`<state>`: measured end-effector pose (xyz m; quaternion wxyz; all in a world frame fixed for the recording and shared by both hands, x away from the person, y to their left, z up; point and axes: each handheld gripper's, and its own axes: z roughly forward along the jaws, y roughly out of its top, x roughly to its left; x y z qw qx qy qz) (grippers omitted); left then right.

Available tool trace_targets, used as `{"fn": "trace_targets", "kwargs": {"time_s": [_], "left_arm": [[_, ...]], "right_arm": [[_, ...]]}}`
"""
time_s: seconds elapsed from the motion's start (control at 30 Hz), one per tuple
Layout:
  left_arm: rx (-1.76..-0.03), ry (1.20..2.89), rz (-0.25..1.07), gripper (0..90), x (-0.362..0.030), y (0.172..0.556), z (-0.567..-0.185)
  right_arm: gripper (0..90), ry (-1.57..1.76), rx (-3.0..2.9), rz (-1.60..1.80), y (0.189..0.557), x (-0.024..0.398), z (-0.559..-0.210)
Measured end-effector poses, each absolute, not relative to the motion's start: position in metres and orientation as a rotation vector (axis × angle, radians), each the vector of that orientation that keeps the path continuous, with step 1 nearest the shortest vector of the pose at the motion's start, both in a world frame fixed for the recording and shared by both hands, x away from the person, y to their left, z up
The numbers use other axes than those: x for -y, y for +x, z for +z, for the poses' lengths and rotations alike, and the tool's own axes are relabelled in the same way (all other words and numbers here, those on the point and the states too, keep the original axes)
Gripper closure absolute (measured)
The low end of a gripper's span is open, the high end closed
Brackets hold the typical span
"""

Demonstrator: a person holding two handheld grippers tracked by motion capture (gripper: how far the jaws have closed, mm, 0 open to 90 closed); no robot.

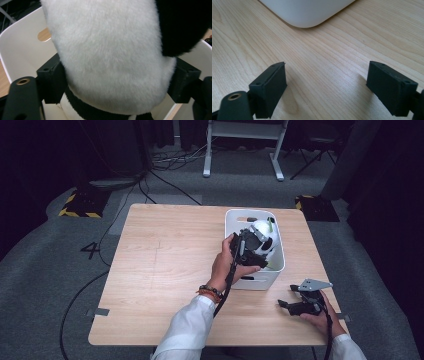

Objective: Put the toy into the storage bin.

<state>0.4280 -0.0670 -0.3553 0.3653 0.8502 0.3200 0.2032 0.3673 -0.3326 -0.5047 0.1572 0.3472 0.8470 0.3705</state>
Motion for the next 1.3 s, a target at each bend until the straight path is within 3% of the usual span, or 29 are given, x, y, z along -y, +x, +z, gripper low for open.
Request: {"fn": "trace_targets", "kwargs": {"time_s": [0.2, 1.3], "left_arm": [[-0.833, 2.175, 0.507, 13.4, 0.064, 0.425, -0.353], [-0.806, 2.219, 0.513, 15.8, 0.037, 0.406, -0.346]], "right_arm": [[16.1, 0.994, -2.424, 1.06, 0.367, 0.333, -0.505], [16.1, 0.993, -2.423, 1.06, 0.367, 0.333, -0.505]]}}
